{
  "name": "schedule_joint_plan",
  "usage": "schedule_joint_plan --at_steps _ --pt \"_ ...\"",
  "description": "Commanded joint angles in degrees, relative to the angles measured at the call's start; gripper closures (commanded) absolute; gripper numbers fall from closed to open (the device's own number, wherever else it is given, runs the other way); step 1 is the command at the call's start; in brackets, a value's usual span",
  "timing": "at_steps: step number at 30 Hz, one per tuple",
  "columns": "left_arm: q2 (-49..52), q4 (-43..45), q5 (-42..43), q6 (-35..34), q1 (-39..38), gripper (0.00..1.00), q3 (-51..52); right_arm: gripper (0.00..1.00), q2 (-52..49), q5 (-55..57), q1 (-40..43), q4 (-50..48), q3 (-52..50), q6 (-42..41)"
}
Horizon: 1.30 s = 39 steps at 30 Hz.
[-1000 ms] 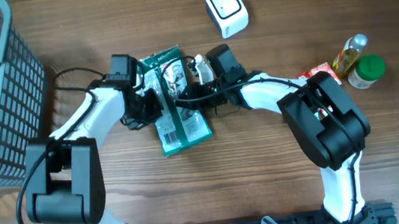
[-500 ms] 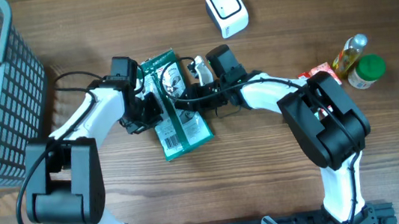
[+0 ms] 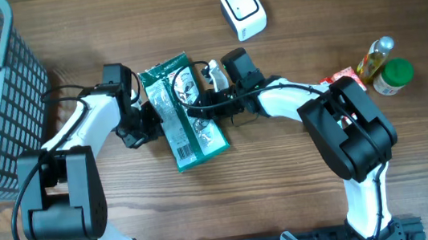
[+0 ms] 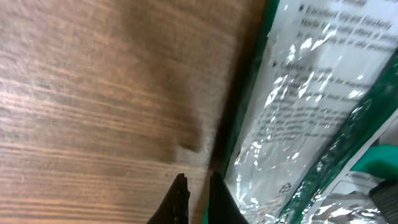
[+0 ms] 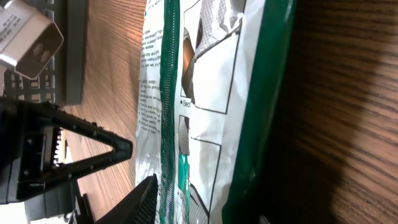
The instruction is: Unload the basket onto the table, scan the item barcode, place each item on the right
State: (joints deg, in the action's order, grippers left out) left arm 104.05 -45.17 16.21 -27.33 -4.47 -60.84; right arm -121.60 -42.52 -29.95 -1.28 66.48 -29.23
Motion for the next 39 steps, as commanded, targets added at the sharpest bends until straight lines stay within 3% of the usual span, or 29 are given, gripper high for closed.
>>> schedule_joint_plan --at_steps 1,24,31,39 --pt "0.66 -0.79 -1.51 -0.17 -1.55 0.96 -0.09 0.58 -1.95 0.63 -0.42 1.31 -1.31 0.96" --pt "0.76 9.46 -2.73 -0.37 -3.06 0.96 5.99 0.59 -1.95 -3.06 -0.42 3.74 -1.31 0.81" --pt "0.76 9.97 -2.73 -0.35 -3.04 0.96 5.99 0.73 -1.95 -3.06 -0.48 3.74 -1.31 2.47" --pt "-3.65 12.70 -2.38 -0.31 1.55 0.96 4.33 0.93 4.13 5.33 -0.37 5.25 -1.16 13.86"
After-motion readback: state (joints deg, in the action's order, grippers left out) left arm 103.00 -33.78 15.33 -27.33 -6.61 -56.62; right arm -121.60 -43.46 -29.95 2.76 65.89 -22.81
